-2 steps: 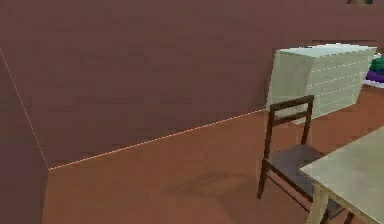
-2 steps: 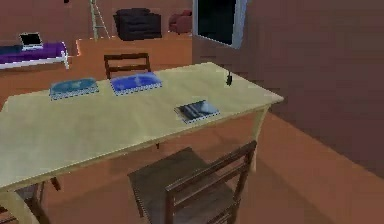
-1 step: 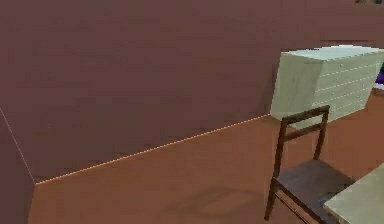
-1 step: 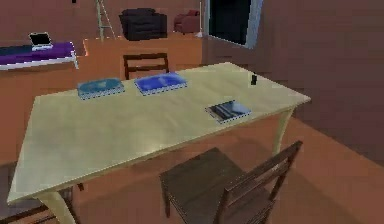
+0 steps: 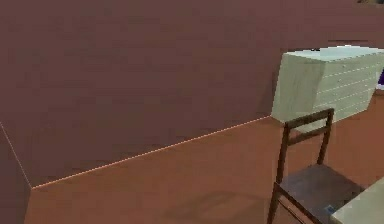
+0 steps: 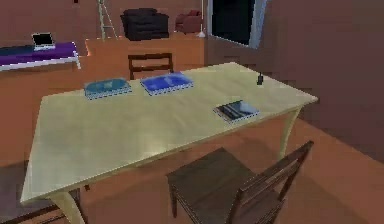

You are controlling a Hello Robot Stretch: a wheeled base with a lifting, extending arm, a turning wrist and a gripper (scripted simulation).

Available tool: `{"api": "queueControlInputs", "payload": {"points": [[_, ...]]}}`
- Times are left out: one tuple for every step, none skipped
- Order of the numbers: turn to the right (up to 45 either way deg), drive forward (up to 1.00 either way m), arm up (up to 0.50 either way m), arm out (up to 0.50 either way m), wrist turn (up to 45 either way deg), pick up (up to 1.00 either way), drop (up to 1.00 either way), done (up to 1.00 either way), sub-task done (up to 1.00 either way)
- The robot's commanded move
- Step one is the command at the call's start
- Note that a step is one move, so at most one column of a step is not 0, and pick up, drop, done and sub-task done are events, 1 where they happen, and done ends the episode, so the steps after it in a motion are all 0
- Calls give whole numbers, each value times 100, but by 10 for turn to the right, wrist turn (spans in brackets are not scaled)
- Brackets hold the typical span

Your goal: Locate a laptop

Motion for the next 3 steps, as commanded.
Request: {"api": "queueControlInputs", "payload": {"points": [[30, 0, 0, 0, 0, 0, 0, 0, 0], [0, 100, 0, 0, 0, 0, 0, 0, 0], [0, 35, 0, 0, 0, 0, 0, 0, 0]]}}
